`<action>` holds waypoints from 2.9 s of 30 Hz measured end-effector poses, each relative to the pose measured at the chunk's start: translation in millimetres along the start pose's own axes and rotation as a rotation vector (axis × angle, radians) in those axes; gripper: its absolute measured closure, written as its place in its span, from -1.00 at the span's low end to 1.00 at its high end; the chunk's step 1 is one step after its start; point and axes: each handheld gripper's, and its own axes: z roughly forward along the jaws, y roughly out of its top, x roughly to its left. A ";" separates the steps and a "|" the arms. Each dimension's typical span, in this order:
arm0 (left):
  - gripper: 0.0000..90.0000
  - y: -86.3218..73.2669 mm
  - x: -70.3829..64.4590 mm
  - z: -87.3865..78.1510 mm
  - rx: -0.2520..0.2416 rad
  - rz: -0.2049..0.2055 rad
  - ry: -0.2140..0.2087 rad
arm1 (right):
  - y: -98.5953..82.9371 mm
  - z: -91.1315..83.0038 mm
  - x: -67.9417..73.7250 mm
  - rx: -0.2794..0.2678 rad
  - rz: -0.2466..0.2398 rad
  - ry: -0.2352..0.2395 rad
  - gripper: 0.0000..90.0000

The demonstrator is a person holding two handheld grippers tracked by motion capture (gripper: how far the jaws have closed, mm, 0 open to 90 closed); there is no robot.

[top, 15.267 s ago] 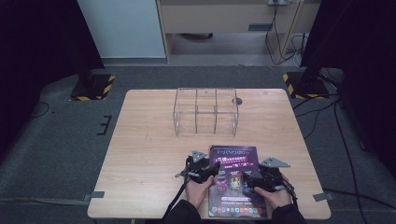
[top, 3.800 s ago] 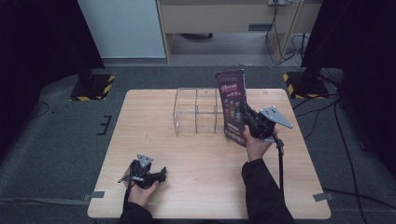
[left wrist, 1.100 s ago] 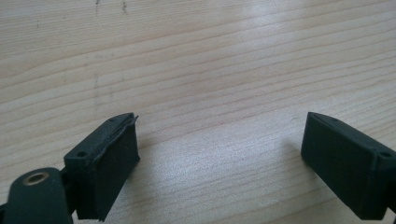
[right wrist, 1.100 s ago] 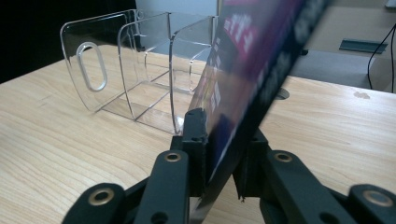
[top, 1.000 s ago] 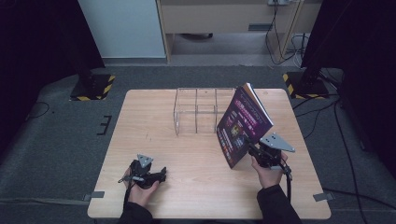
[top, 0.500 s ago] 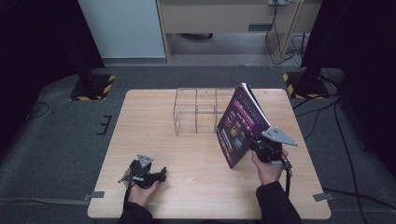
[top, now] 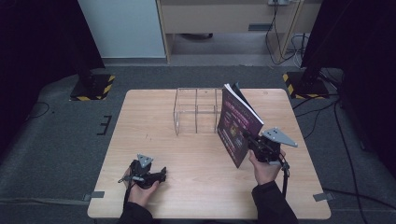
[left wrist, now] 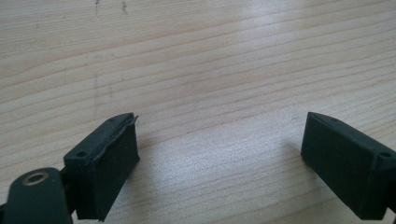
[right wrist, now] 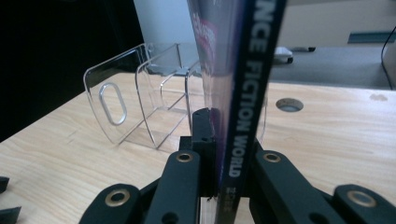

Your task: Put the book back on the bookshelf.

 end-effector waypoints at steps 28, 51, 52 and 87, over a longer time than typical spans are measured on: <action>-0.78 0.0 0.1 0.1 -0.001 0.000 -0.002 | 31.9 56.4 -7.3 -0.098 -0.050 -0.106 0.88; -0.78 0.0 0.1 0.1 -0.001 0.000 -0.003 | 17.8 81.3 -5.9 -0.156 -0.031 -0.179 0.88; -0.78 0.0 0.1 0.1 -0.001 0.000 -0.003 | 17.6 81.8 -5.9 -0.156 -0.031 -0.180 0.88; -0.79 0.0 0.0 0.1 -0.001 0.000 -0.003 | 27.6 70.2 -13.4 -0.139 -0.024 -0.178 0.75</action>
